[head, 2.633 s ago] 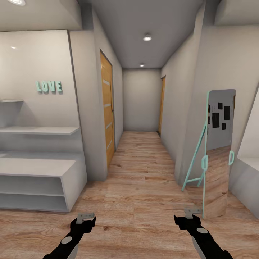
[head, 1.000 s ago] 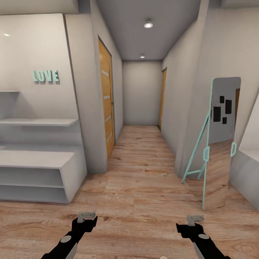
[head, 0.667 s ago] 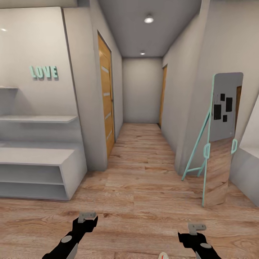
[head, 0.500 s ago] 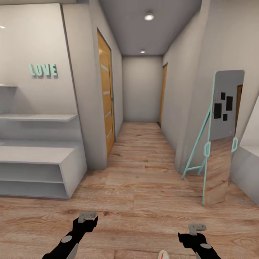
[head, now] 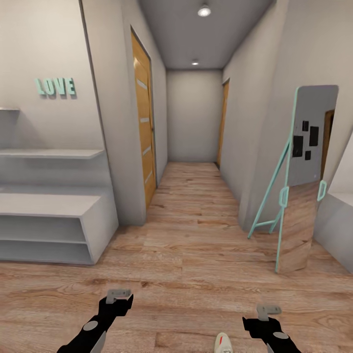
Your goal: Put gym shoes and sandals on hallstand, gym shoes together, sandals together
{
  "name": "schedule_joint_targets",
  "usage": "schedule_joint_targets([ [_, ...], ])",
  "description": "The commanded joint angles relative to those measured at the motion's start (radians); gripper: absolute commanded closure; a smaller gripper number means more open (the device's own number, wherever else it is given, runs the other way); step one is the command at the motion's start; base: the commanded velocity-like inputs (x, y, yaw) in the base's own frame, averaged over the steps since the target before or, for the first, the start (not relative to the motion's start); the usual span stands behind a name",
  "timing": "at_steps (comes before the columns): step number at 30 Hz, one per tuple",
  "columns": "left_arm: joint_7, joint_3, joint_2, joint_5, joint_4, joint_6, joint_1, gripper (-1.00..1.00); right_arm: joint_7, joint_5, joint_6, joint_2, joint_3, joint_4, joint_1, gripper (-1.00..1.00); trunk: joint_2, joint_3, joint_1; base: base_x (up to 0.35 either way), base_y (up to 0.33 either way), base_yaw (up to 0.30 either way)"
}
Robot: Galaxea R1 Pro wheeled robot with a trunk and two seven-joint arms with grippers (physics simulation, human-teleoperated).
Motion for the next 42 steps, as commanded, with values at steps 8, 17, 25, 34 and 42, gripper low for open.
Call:
schedule_joint_targets([
  [8,-0.005,0.002,0.001,0.001,0.001,-0.003,-0.001,-1.00,-0.002,0.001,0.006,-0.001,0.000,-0.001,0.000,-1.00,-0.057,-0.039,0.031,0.000,0.000,0.000],
  [17,-0.005,0.002,-0.002,0.000,0.002,-0.003,0.000,-1.00,-0.001,0.000,0.005,-0.001,0.000,-0.001,0.000,-1.00,-0.120,-0.081,0.065,0.000,0.000,0.000],
  [25,-0.005,0.002,-0.002,0.000,0.003,-0.003,-0.001,-1.00,0.000,0.000,0.005,-0.001,0.000,-0.001,0.000,-1.00,-0.176,-0.119,0.096,0.000,0.000,0.000],
  [34,-0.005,0.002,-0.001,0.000,0.004,-0.003,-0.001,-1.00,0.000,0.000,0.005,-0.001,0.000,-0.001,0.000,-1.00,-0.239,-0.162,0.130,0.000,0.000,0.000],
  [42,-0.005,0.002,-0.001,0.000,0.004,-0.003,-0.001,-1.00,0.000,0.000,0.006,0.001,0.001,0.001,0.000,-1.00,-0.295,-0.199,0.161,0.000,0.000,0.000],
])
